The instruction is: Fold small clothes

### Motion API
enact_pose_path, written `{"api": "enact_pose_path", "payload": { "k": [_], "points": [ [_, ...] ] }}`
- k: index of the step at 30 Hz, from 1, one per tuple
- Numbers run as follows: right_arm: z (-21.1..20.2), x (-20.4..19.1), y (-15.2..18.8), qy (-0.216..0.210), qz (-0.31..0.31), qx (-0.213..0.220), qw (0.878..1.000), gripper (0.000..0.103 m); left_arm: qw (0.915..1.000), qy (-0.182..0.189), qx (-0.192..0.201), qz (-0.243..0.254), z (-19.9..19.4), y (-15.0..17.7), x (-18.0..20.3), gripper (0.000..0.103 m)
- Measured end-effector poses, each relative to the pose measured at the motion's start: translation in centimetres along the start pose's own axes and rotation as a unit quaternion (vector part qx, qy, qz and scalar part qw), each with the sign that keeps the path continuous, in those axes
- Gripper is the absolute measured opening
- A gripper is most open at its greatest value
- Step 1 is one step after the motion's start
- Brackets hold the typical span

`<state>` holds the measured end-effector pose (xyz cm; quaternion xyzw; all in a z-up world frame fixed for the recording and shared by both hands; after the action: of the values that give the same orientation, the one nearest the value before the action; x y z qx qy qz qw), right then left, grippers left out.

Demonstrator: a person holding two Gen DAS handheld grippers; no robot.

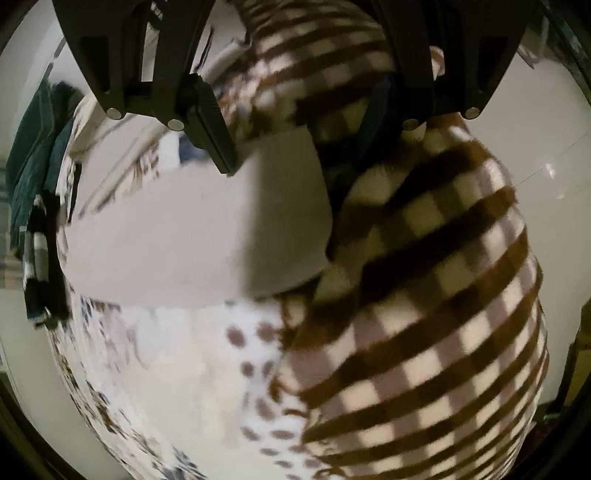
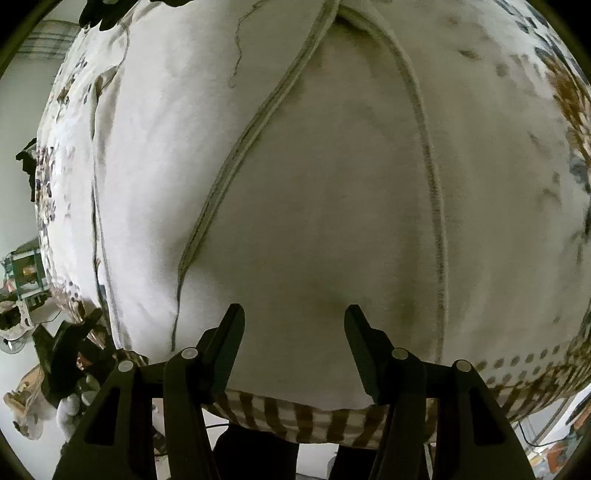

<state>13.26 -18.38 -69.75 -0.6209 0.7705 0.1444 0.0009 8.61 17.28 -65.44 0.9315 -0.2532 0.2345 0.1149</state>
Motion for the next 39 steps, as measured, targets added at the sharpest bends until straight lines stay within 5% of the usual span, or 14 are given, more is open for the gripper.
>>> {"api": "enact_pose_path", "payload": {
  "k": [4, 5, 6, 11, 13, 15, 20, 22, 26, 30, 34, 37, 38, 39],
  "points": [
    [0.3, -1.1, 0.0, -0.003, -0.008, 0.002, 1.000, 0.058, 0.9988, -0.013, 0.048, 0.001, -0.4, -1.3, 1.5, 0.054],
    [0.2, -1.1, 0.0, -0.003, -0.010, 0.002, 1.000, 0.058, 0.9970, -0.036, 0.064, 0.023, -0.8, -1.4, 2.3, 0.024],
    [0.1, -1.1, -0.1, -0.003, -0.013, 0.003, 1.000, 0.058, 0.9950, -0.051, 0.073, 0.047, -1.1, -1.4, 3.1, 0.007],
    [0.1, -0.9, -0.1, -0.004, -0.008, 0.004, 1.000, 0.058, 0.9638, -0.089, 0.130, 0.215, -3.9, 0.5, 10.8, 0.007],
    [0.1, -0.5, 0.0, -0.003, -0.002, 0.006, 1.000, 0.058, 0.9401, -0.077, 0.135, 0.303, -5.4, 3.0, 14.7, 0.007],
    [-0.5, 0.6, -0.1, -0.005, 0.012, 0.008, 1.000, 0.058, 0.9018, -0.060, 0.118, 0.412, -5.6, 7.4, 19.7, 0.007],
    [-1.8, 4.5, -0.1, -0.001, 0.061, 0.019, 0.998, 0.058, 0.7904, -0.005, 0.020, 0.612, -2.3, 21.8, 27.1, 0.007],
    [-2.1, 6.4, 0.0, 0.007, 0.081, 0.024, 0.996, 0.058, 0.7615, 0.011, -0.018, 0.648, -0.4, 26.4, 27.6, 0.007],
    [-2.4, 9.4, 0.5, 0.021, 0.107, 0.029, 0.994, 0.058, 0.7237, 0.021, -0.082, 0.685, 3.2, 32.5, 26.9, 0.007],
    [-2.3, 11.3, 1.5, 0.022, 0.123, 0.026, 0.992, 0.058, 0.7020, -0.001, -0.132, 0.700, 5.7, 34.4, 25.2, 0.011],
    [-2.2, 12.4, 2.2, 0.003, 0.133, 0.021, 0.991, 0.058, 0.7061, -0.044, -0.165, 0.687, 7.2, 33.5, 23.7, 0.012],
    [-2.7, 13.3, 2.5, -0.014, 0.137, 0.028, 0.990, 0.058, 0.7191, -0.065, -0.156, 0.674, 6.2, 31.4, 22.2, 0.047],
    [-2.8, 13.3, 2.5, -0.024, 0.137, 0.031, 0.990, 0.058, 0.7307, -0.074, -0.149, 0.662, 5.7, 29.8, 21.5, 0.072],
    [-2.9, 13.0, 2.4, -0.040, 0.137, 0.035, 0.989, 0.058, 0.7406, -0.079, -0.145, 0.651, 5.4, 28.6, 21.1, 0.077]
  ]
}}
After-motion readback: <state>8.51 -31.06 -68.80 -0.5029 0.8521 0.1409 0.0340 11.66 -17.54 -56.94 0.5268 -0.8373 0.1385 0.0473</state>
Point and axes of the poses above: each gripper's, at about its wrist camera, not at the fingertips, and z roughly the way its jaws point, x to its right, y to its underside, the point moved 5 cm from there along z, roughly the way its jaws point, and after that the axes turned 7 degrees about y, right-handed, at the moved point
